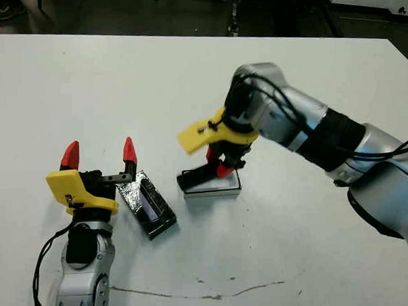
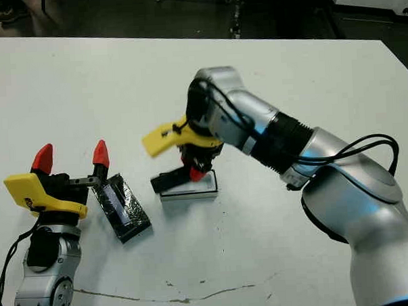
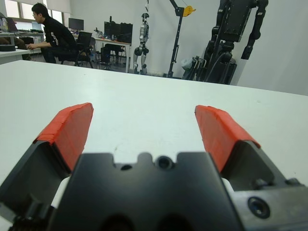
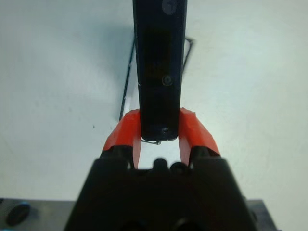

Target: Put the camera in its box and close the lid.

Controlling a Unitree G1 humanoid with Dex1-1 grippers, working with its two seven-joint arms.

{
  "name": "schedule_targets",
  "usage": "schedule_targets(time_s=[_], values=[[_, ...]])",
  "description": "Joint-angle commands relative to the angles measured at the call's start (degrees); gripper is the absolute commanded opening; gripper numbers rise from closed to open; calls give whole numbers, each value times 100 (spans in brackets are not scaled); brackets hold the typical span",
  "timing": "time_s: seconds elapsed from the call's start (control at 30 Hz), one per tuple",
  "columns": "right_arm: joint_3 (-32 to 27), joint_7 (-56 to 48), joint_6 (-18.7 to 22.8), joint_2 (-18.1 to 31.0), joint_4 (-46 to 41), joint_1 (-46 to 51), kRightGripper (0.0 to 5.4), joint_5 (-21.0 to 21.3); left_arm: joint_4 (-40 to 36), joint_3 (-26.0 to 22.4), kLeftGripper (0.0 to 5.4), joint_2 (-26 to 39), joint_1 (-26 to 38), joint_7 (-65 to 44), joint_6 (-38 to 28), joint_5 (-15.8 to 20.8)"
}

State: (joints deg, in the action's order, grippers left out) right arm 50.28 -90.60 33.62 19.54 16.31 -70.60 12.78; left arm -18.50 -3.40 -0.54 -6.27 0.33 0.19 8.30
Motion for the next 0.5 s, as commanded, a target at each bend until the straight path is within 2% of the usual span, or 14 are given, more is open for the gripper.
schedule_targets(time_s=[0.03,0.5], values=[[-311,34,226,103,-114,183,167,-135,0,-4,540,4,-57,9,28,-60],[-592,113,784,288,-204,538,167,-249,1,-19,540,-16,-60,6,55,-25]])
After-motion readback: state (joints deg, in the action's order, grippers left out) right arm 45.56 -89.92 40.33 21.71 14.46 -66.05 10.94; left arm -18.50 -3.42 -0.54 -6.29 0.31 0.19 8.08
